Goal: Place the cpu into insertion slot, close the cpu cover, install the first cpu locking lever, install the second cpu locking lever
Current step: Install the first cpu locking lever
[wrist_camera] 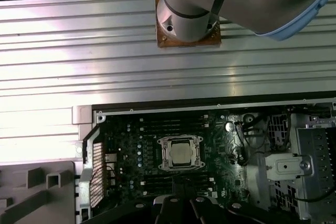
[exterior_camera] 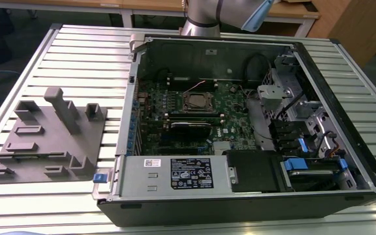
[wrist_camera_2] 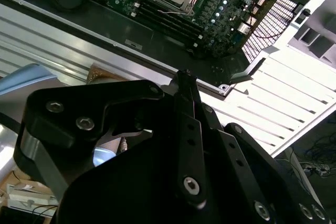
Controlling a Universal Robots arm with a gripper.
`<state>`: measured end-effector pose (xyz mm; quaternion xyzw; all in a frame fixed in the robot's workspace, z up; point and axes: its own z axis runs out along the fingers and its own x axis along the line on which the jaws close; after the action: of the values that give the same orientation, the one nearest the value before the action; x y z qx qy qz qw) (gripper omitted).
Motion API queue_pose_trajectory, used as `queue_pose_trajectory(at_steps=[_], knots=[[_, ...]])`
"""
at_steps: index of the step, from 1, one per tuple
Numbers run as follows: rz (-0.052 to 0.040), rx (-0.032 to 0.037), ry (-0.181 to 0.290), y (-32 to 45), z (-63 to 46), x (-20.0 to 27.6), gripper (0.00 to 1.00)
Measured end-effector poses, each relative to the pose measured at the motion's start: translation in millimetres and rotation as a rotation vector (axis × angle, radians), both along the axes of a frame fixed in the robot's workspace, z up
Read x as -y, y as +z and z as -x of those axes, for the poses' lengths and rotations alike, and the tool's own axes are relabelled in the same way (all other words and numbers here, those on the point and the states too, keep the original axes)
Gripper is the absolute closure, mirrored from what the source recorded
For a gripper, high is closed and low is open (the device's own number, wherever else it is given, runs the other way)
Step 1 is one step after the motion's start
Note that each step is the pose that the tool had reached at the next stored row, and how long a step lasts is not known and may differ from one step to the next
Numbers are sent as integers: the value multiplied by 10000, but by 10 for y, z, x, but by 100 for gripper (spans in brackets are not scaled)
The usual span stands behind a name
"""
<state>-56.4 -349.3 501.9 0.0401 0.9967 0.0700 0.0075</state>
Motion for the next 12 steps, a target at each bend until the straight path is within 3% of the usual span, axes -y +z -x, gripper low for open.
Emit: queue_pose_trajectory(at_steps=[4, 12], knots=[[-2, 1, 0, -16, 0, 0, 89], [0, 0, 1, -162, 0, 1, 89]])
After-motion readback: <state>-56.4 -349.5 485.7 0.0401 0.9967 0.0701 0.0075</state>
